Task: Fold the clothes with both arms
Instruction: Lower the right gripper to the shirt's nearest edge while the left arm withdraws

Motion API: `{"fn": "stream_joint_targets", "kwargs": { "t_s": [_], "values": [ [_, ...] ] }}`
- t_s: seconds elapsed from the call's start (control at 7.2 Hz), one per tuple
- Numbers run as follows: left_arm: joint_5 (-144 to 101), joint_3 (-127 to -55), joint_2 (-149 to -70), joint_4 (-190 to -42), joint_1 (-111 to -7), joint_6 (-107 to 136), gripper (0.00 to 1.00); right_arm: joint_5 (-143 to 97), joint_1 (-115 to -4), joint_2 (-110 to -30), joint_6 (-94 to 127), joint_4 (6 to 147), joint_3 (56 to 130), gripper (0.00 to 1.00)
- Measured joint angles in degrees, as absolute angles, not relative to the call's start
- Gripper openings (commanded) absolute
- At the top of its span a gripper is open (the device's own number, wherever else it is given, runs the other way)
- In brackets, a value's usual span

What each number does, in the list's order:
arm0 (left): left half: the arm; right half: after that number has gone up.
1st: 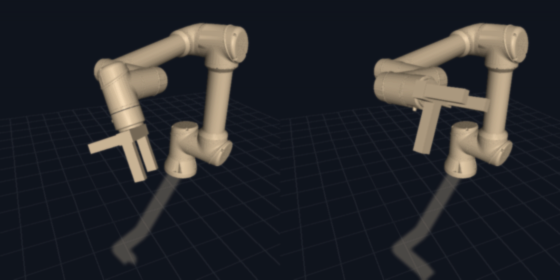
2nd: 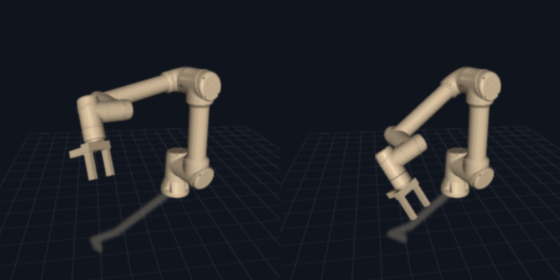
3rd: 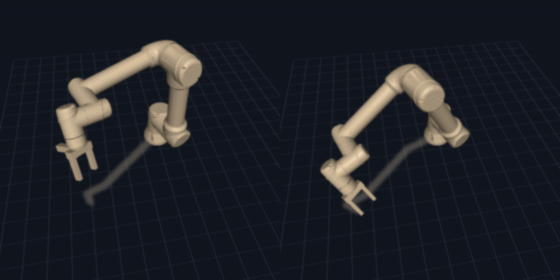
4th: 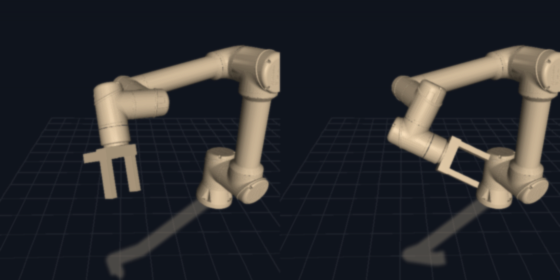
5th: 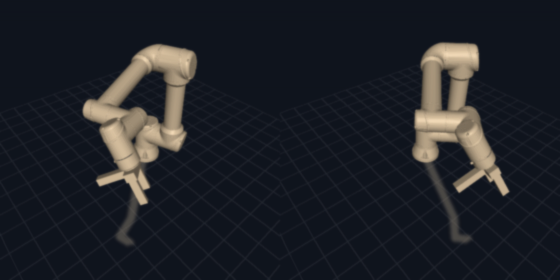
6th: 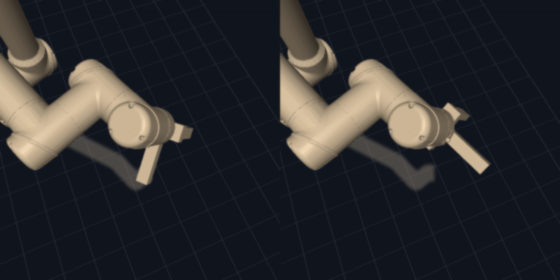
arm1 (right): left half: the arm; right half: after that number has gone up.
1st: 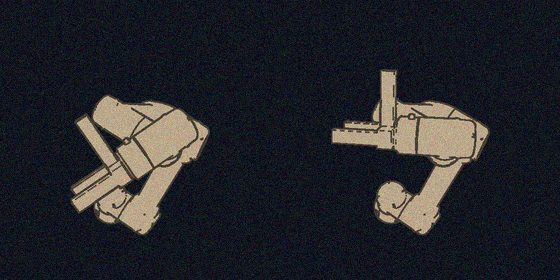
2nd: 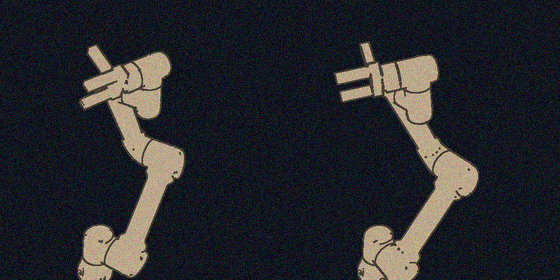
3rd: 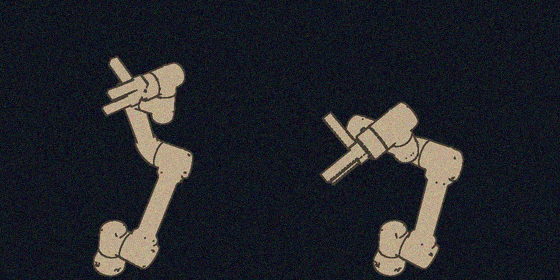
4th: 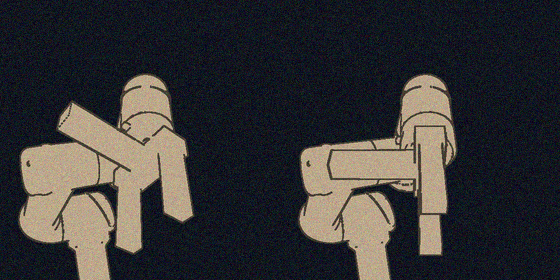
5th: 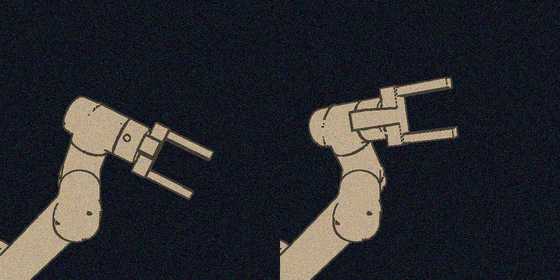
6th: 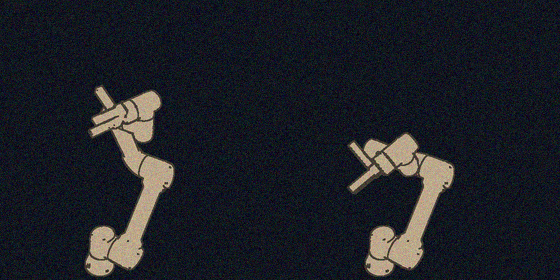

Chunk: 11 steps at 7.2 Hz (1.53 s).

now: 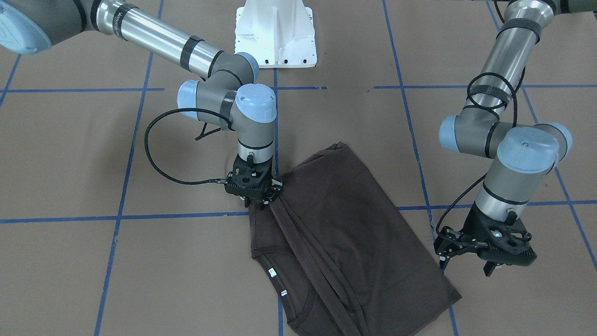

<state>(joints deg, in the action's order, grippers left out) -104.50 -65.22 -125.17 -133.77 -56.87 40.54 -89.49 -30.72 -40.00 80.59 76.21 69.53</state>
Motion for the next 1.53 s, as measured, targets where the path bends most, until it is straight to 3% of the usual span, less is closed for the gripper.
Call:
{"fn": "stream_joint_targets", "kwargs": {
  "t_s": [0.42, 0.69, 1.25, 1.53],
  "values": [
    [-104.5, -65.3, -125.2, -133.8, -56.7, 40.6, 1.00, -89.6, -30.7, -39.9, 81.9, 76.6, 69.6, 0.00],
    [-104.6, -65.3, -125.2, -133.9, -56.4, 40.6, 1.00, -89.6, -30.7, -41.3, 82.1, 79.0, 73.6, 0.00],
    [-104.6, -65.9, -125.2, -133.9, -55.7, 40.6, 1.00, -84.7, -22.5, -62.3, 87.3, 84.6, 103.9, 0.00],
    [-104.6, -66.1, -125.3, -133.9, -55.5, 40.6, 1.00, -77.6, -13.7, -70.1, 94.6, 87.1, 114.2, 0.00]
  ]
}}
